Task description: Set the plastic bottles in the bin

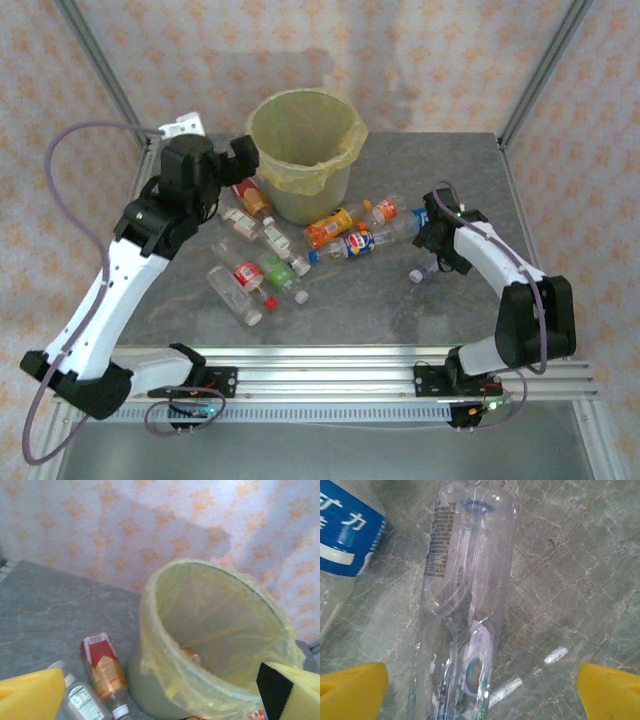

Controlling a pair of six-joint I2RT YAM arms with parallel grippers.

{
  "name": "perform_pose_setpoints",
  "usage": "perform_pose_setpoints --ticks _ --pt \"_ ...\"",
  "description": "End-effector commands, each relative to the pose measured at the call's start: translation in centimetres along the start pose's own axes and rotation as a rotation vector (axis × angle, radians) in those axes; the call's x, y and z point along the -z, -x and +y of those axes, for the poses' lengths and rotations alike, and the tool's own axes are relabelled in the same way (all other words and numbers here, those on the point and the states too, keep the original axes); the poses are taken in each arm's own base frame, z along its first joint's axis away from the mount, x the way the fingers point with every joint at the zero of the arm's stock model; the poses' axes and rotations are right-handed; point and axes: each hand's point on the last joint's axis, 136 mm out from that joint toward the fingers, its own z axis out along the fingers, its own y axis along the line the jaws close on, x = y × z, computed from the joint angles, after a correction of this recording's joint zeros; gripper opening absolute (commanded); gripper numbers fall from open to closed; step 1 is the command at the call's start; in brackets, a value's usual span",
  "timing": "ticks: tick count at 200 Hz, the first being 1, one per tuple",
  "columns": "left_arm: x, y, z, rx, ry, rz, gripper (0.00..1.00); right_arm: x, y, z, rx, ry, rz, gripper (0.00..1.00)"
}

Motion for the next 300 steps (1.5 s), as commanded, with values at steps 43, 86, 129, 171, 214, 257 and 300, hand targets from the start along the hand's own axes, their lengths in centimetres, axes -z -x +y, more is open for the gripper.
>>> perform_pose_setpoints --ticks 43,86,129,171,214,257,300 --pt "2.1 0.8 3.9 0.113 0.112 -0.118 1.00 -2.9 0.9 0.5 -0.018 0.021 0.052 0.91" --pt "1.5 0.3 4.0 0.109 0.124 -0.103 1.00 -4.2 1.6 0.8 -0.016 0.011 0.066 0.89" --pt "1.2 -0.1 4.2 0.099 0.143 -0.090 1.00 -5.3 1.7 1.1 -0.005 -0.003 0.087 0.85" --pt "1.4 -0.1 4.8 0.092 0.172 -0.097 1.00 -5.9 1.3 1.0 -0.007 -0.006 0.102 0.71" --pt "1.7 0.0 5.1 0.091 0.183 -0.106 1.00 -5.1 0.9 0.3 -0.006 -0.001 0.090 0.57" --pt "1.4 -0.4 5.3 0.088 0.195 -0.100 1.00 -2.2 1.7 -0.4 -0.007 0.019 0.032 0.46" --pt "0.9 -0.8 5.3 0.085 0.206 -0.084 1.00 3.2 3.7 -0.7 -0.002 0.081 -0.059 0.41"
